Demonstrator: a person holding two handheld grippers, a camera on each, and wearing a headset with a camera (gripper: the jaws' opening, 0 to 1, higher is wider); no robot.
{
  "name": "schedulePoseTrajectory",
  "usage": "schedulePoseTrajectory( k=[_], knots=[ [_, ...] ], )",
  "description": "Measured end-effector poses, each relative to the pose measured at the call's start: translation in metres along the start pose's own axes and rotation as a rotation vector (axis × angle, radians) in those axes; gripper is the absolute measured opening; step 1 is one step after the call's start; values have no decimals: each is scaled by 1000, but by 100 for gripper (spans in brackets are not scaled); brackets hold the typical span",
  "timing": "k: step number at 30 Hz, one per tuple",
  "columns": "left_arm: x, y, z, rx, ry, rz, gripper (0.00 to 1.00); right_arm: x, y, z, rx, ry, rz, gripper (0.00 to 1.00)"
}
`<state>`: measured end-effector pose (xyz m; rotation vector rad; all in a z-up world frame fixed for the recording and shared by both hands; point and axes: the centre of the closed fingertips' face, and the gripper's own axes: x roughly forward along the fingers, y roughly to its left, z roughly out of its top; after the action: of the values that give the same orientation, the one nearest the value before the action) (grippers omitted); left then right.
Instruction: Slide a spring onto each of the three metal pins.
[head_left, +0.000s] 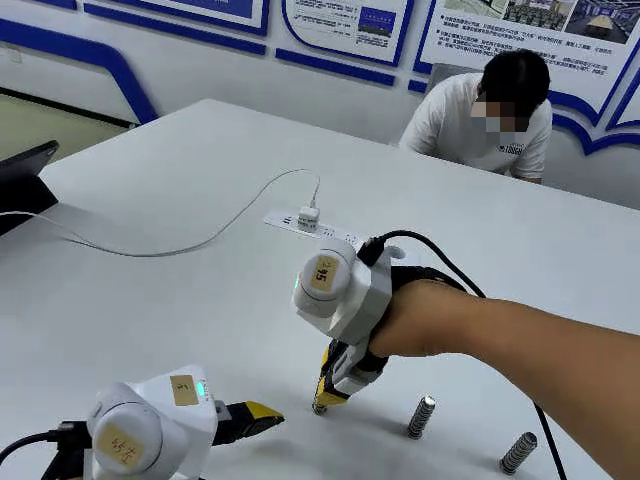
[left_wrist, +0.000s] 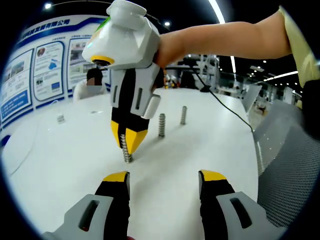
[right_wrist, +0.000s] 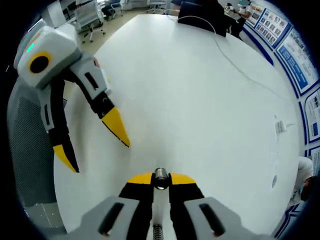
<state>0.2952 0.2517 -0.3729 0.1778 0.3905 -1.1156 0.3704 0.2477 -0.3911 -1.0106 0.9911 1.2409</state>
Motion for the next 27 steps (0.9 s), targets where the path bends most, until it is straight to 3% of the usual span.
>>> schedulePoseTrajectory(
  k=[12,27],
  knots=[
    [1,0,0,-2,4,-2,57,5,0,0,30,-13,1,13],
    [2,-1,5,11,6,-3,57,-10,-1,-8,65,-49,-18,20]
  ],
)
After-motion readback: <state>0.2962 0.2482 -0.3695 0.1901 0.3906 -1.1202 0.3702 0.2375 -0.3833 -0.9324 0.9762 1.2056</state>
